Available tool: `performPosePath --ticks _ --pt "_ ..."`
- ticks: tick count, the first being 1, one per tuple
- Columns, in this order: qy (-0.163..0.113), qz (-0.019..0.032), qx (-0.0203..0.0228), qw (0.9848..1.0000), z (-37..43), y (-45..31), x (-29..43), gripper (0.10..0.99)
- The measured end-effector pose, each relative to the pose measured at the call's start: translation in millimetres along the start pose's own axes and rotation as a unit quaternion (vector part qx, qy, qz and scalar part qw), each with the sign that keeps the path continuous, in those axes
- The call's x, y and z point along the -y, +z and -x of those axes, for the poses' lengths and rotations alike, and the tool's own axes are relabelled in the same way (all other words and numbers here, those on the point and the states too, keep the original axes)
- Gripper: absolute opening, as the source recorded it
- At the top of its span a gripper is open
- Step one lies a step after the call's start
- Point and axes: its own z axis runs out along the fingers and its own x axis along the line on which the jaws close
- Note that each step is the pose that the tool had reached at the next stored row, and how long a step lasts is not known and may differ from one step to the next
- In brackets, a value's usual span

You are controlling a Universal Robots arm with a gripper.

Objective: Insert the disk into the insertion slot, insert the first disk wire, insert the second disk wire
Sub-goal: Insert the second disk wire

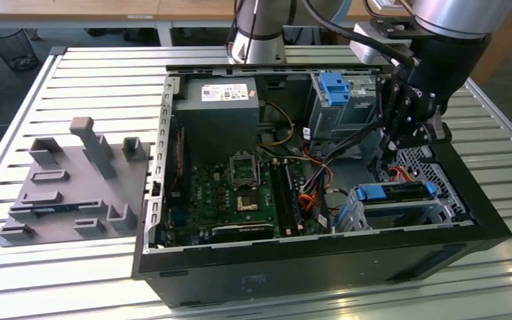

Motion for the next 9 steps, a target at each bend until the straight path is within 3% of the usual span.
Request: performPosePath --ticks 3,4,9 --pt "0.000 0.0000 0.0004 1.0000 -0.1 -0.5 0.0 0.114" --pt "0.000 0.0000 0.0005 1.0000 -0.1 -1.2 0.0 0.173" --pt "0.000 -0.0001 0.0022 1.0000 -0.4 -4.4 0.0 0.184"
